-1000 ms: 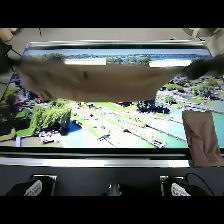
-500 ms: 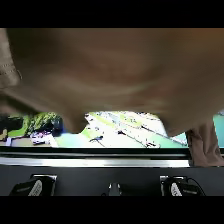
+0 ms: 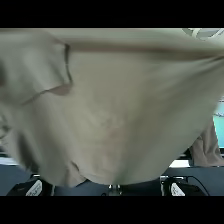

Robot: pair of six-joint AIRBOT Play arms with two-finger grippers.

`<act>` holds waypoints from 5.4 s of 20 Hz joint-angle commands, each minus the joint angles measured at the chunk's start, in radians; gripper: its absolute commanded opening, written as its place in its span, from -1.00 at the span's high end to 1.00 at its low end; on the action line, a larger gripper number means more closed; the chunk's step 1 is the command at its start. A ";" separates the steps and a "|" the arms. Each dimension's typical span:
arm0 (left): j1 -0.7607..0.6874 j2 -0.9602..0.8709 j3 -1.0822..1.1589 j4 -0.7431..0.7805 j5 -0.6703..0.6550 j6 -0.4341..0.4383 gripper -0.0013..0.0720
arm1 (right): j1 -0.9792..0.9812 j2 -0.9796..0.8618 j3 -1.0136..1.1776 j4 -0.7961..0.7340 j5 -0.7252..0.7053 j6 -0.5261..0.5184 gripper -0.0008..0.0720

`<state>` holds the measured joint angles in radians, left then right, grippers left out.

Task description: Fold the shirts.

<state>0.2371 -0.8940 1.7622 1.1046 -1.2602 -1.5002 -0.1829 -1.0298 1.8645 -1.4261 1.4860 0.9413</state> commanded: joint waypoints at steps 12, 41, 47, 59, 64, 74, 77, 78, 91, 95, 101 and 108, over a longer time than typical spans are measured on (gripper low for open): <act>-0.174 -0.832 -0.213 0.029 0.371 0.147 0.90 | 0.001 -0.814 -0.073 0.059 -0.476 0.050 0.93; -0.110 -0.831 -0.162 0.154 -0.255 -0.011 -0.45 | -0.019 -0.749 -0.195 0.037 0.125 0.040 -0.51; -0.057 -0.521 -0.658 0.109 -0.156 0.030 -0.45 | -0.148 -0.539 -0.551 0.073 0.083 0.006 -0.47; -0.194 -0.302 -1.217 -0.085 0.178 0.080 -0.41 | -0.152 -0.389 -0.831 0.106 -0.066 -0.029 -0.49; -0.220 -0.328 -1.216 -0.084 0.230 0.036 0.91 | -0.152 -0.389 -0.951 0.188 -0.104 -0.065 -0.75; -0.220 -0.317 -1.201 -0.077 0.232 0.042 0.90 | -0.151 -0.404 -1.075 0.288 -0.222 -0.007 0.77; -0.220 -0.253 -1.128 -0.077 0.232 0.145 0.90 | -0.151 -0.376 -1.030 0.288 -0.230 -0.081 0.92; -0.217 -0.218 -1.090 -0.063 0.231 0.150 0.91 | -0.151 -0.362 -0.997 0.289 -0.229 -0.092 0.93; -0.206 -0.699 -0.362 -0.058 0.235 0.128 0.91 | -0.018 -0.684 -0.374 0.254 -0.404 0.065 0.93; -0.208 -0.936 -0.150 -0.058 0.096 0.128 0.91 | -0.018 -0.779 -0.343 0.267 -0.415 0.057 0.93; -0.199 -0.969 -0.101 -0.033 0.019 0.123 -0.44 | -0.029 -0.785 -0.343 0.288 -0.367 -0.111 -0.87; -0.262 -0.766 -0.093 0.029 0.128 0.188 -0.38 | -0.135 -0.853 -0.344 0.496 -0.277 -0.023 -0.95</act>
<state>0.0082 -1.7248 1.6642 1.1168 -1.1858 -1.3281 -0.2939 -1.8408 1.5196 -1.0557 1.1675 0.8879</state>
